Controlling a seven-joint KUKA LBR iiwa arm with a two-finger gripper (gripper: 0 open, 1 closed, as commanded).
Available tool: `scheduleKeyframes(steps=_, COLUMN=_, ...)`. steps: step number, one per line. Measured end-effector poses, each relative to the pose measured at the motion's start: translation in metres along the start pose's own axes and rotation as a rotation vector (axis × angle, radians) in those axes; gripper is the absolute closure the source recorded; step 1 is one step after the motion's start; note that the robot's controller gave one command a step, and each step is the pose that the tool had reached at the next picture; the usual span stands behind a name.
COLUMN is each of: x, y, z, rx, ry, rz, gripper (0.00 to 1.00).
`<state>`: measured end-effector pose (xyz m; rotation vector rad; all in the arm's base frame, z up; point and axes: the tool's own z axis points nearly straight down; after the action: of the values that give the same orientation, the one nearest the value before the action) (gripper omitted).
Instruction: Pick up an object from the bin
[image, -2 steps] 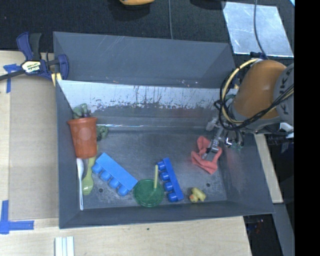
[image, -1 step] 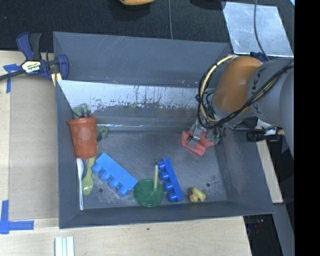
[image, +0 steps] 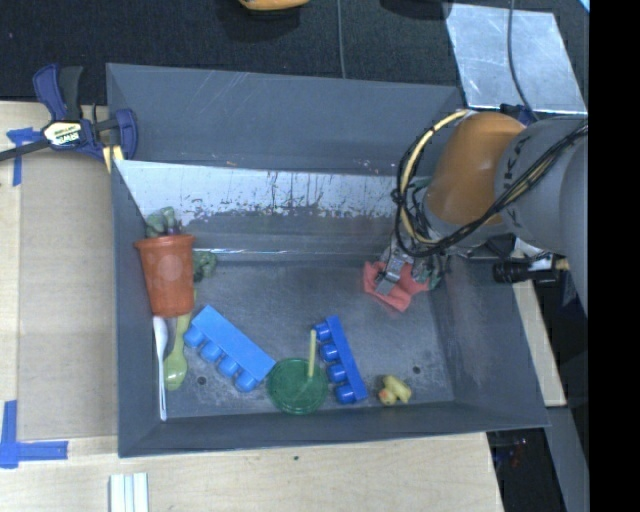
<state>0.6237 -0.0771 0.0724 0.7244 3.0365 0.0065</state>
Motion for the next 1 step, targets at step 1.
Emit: scheduleKeyframes(steps=1, x=0.0081, y=-0.0059, z=-0.0743, rx=0.002, ry=0.003, rz=-0.003, gripper=1.0)
